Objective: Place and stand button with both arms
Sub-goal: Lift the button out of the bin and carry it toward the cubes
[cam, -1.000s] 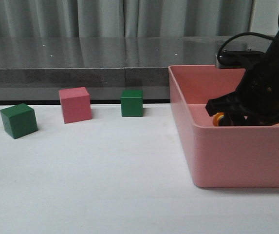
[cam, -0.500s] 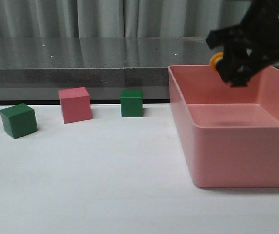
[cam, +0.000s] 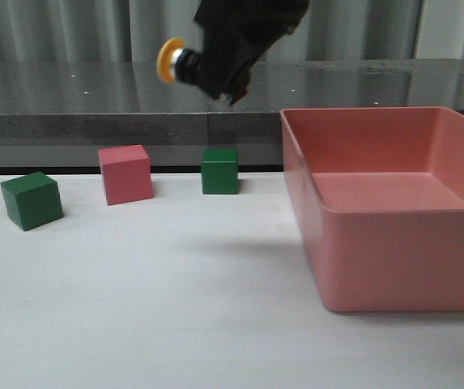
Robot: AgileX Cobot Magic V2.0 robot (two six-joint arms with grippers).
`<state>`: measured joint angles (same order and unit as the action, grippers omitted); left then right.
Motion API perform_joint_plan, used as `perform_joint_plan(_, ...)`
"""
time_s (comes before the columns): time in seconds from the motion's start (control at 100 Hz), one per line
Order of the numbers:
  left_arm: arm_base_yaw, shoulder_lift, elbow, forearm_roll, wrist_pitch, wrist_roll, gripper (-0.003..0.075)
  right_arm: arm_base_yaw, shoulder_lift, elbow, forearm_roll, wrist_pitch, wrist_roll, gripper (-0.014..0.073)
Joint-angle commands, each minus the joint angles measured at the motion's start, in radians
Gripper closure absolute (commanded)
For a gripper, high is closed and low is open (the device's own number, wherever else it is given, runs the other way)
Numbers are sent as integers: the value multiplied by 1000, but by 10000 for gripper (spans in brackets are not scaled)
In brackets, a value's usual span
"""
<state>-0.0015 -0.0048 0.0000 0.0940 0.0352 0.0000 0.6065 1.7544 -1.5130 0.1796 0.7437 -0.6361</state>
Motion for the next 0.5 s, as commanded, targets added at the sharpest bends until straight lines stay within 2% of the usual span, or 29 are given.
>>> perform_joint_plan(0.0, -1, -31, 44, -10, -80, -12, 740, 37, 24, -48, 20, -40, -145, 509)
perform_joint_plan(0.14, -1, -31, 44, -10, -80, -12, 740, 73, 144, -83, 20, -53, -241, 505)
perform_joint_plan(0.36, -1, -31, 44, -10, -80, -12, 740, 81, 278, -135, 20, -74, -252, 503)
perform_joint_plan(0.49, -1, -31, 44, -10, -80, -12, 740, 81, 315, -150, 20, -73, -252, 432)
